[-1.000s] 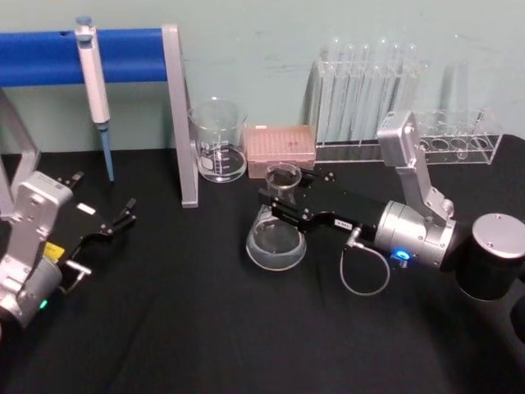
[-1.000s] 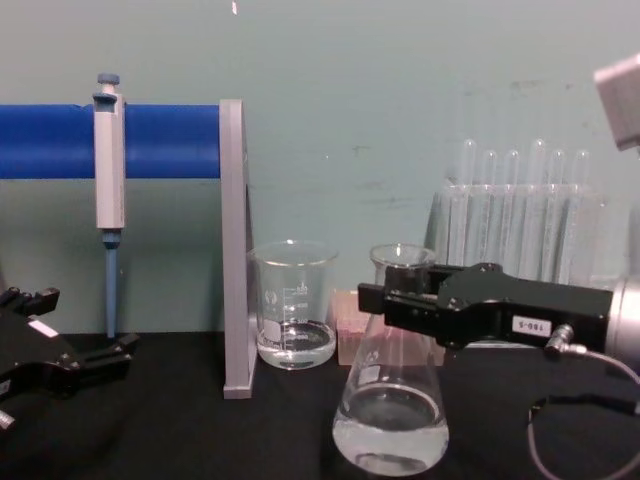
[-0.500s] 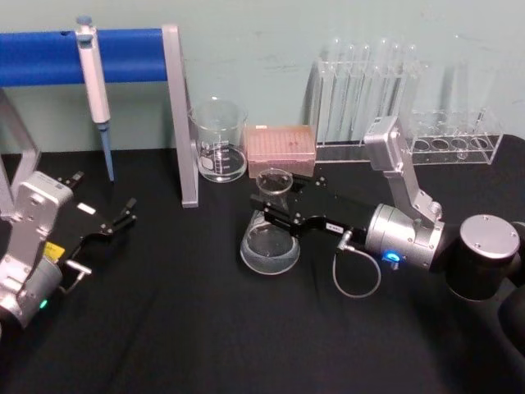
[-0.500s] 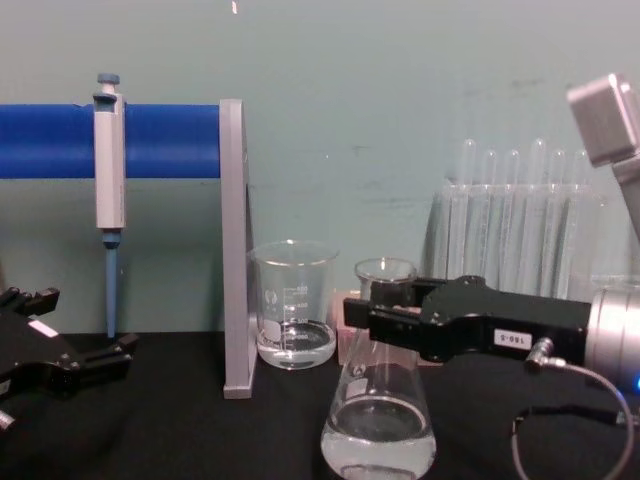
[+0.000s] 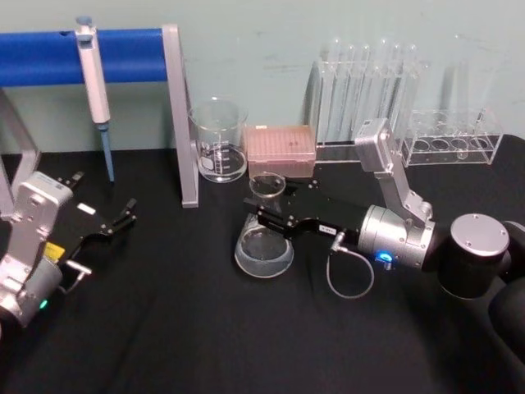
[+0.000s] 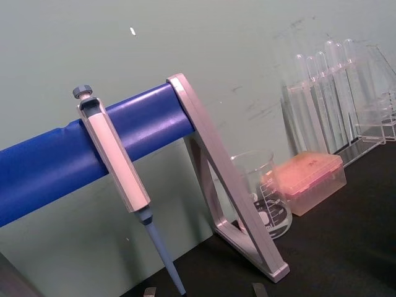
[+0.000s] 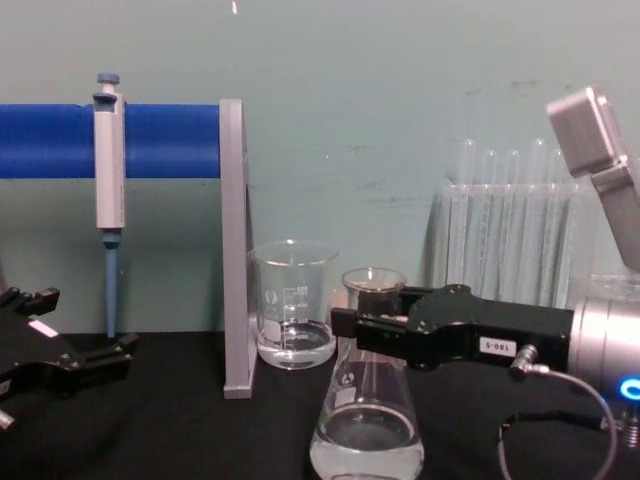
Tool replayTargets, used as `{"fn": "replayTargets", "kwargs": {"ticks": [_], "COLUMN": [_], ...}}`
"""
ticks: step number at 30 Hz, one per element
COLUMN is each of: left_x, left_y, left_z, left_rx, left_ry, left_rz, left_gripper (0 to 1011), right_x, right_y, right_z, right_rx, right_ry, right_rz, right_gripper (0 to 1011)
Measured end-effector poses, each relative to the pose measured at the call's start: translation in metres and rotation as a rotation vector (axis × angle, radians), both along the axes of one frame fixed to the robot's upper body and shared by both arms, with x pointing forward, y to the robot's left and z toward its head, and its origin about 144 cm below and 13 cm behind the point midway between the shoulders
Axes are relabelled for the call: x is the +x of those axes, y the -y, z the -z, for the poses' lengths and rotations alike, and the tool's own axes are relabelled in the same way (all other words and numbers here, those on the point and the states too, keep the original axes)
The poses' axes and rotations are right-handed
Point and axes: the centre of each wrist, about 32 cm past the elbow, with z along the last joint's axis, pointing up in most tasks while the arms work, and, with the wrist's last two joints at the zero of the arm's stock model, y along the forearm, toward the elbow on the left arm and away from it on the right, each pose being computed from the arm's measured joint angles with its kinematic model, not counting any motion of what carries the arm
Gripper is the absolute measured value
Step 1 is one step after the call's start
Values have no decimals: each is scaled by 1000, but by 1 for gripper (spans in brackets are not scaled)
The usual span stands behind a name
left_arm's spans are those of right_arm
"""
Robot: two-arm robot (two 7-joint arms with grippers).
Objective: Grasp the erlenmeyer flask with one hand, shake it three times, then place it back.
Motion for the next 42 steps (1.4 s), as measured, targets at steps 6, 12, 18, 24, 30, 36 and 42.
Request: {"fn": "replayTargets", "kwargs": {"ticks": [6, 12, 18, 24, 30, 36, 42], "left_x": [0, 0, 0, 0, 0, 0, 0], "left_y": [0, 0, 0, 0, 0, 0, 0], "left_z": [0, 0, 0, 0, 0, 0, 0], "left_rx": [0, 0, 0, 0, 0, 0, 0], "left_ry": [0, 0, 0, 0, 0, 0, 0], "left_rz": [0, 0, 0, 0, 0, 0, 0], "left_gripper": [1001, 1001, 1001, 1001, 1001, 1001, 1001], "right_x": [2, 3, 4, 5, 5, 5, 5], "right_y": [-1, -2, -2, -1, 0, -1, -1], "right_z": [1, 3, 4, 5, 6, 6, 6], "right_rx": [-4, -13, -19, -25, -31, -35, -35], "right_ry": [-5, -9, -14, -19, -23, -23, -23], "right_rz": [-7, -8, -6, -3, -3, -4, -3], "right_gripper": [450, 450, 449, 450, 450, 450, 450]}}
